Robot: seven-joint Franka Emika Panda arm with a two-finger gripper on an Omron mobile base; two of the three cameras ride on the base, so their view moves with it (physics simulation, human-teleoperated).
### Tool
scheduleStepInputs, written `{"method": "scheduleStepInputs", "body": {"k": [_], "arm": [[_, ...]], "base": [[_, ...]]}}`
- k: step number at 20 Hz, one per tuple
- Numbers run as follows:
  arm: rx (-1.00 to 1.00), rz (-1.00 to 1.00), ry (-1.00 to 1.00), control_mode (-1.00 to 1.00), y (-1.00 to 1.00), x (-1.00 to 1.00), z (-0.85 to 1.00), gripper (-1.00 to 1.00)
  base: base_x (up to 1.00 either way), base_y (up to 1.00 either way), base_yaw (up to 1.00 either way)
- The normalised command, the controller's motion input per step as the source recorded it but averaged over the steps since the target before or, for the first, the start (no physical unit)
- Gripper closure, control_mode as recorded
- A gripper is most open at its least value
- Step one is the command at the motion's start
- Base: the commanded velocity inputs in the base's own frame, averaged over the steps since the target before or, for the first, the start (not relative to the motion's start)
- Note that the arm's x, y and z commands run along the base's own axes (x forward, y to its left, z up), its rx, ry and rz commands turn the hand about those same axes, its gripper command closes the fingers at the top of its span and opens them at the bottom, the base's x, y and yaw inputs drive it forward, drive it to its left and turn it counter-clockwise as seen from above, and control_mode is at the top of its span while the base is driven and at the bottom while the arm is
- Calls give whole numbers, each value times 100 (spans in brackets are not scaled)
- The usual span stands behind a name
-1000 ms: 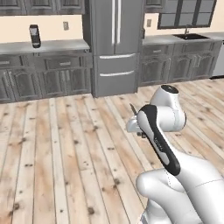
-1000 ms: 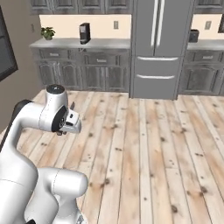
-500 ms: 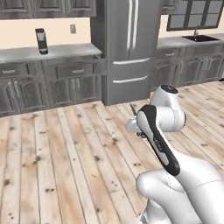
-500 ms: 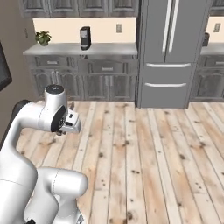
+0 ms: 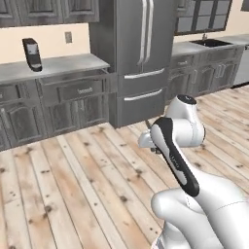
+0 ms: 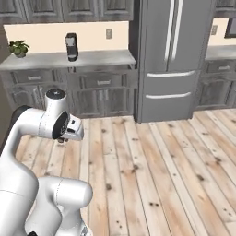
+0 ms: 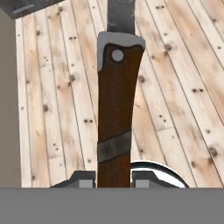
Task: Pick up the metallic utensils from the counter and place them in the open drawer. Make sure not to pick up any wooden utensils.
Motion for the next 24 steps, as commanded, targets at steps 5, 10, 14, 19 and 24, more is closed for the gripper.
{"method": "scheduleStepInputs", "body": {"k": [5,10,14,19,24], "arm": [[0,0,0,100,0,0,0,100],[0,0,0,100,0,0,0,100],[0,0,0,100,0,0,0,100],[0,0,0,100,0,0,0,100],[0,0,0,100,0,0,0,100]], "base": [[100,87,-32],[100,75,-46],[100,63,-51],[97,39,-57],[47,35,-51]]}}
